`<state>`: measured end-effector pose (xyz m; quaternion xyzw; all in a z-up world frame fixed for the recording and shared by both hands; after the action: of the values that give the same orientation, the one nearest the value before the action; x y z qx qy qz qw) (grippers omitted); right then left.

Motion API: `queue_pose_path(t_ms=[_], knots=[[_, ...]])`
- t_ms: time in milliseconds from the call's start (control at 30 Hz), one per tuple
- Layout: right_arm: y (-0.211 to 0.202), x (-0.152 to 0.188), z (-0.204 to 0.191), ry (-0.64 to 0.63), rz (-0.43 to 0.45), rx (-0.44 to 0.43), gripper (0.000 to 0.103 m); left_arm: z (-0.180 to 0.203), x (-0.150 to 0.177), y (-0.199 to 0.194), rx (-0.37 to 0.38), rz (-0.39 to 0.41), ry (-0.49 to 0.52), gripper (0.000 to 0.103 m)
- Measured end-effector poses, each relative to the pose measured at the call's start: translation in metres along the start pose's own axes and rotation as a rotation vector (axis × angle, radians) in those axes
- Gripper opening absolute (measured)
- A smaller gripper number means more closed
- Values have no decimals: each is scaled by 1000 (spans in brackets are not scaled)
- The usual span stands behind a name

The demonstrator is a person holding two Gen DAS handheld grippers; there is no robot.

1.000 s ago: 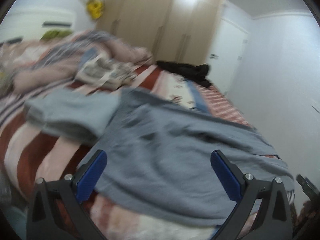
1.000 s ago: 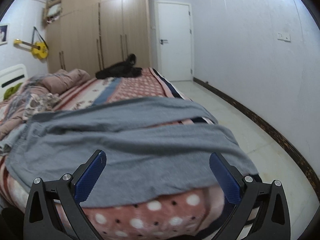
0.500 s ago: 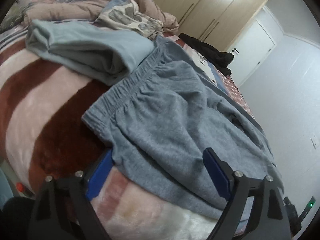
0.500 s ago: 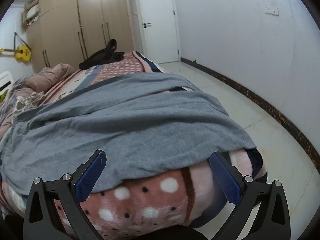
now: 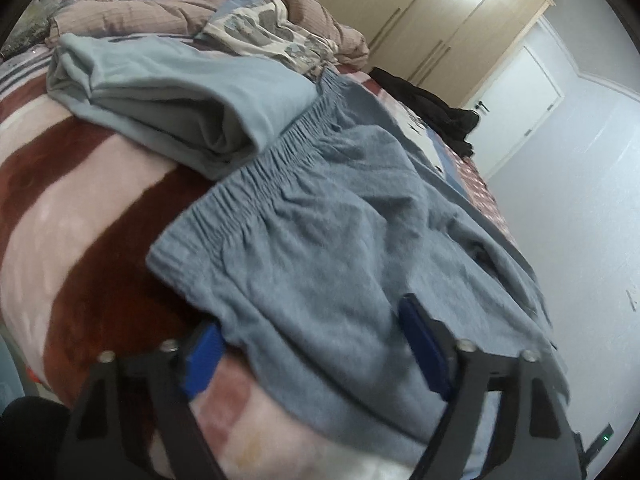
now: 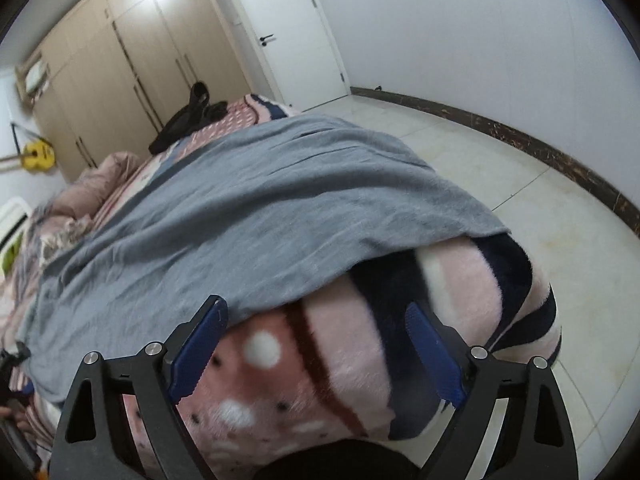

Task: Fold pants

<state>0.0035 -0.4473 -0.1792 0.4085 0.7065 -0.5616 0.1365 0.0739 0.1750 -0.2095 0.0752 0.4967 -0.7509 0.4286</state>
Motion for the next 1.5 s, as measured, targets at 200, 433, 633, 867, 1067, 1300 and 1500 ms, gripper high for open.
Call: queue_pose_path(t_ms=[200,433,633,867,1067,1300,1500], knots=[[5,-25,18,36,47,2,81,5,-13,5,2,4,-15,25],[6,-41,31,62,60,-13,53,25,-21,-13,-1,77,65,10],[7,-55,29,24,48,5,20,45,-36,-29,1,150,160,6],[4,-84,12,-64,49,5,5,66,-55,-40,1,193,263,5],[-11,-123,-14,-147,76,-31,4,86,-82,-53,9,258,320,5],[-10,-177,-55,-252,46,-32,4,113,-124,-56,-42,282,384,5],[45,-230,-81,-329,-104,36,4,135,-168,-15,-111,213,434,5]])
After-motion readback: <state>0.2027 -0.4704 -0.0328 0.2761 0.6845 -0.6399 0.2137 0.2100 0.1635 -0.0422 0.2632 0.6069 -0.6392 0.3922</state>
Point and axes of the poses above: each gripper's, at about its wrist camera, not at the fingertips, and y roughly the way its jaws point, z to its right, x to its underside, the point moved 1 cm from there along y, roughly the way its jaws point, and after that the axes turned 3 degrees about -z, right-handed, at the moved point
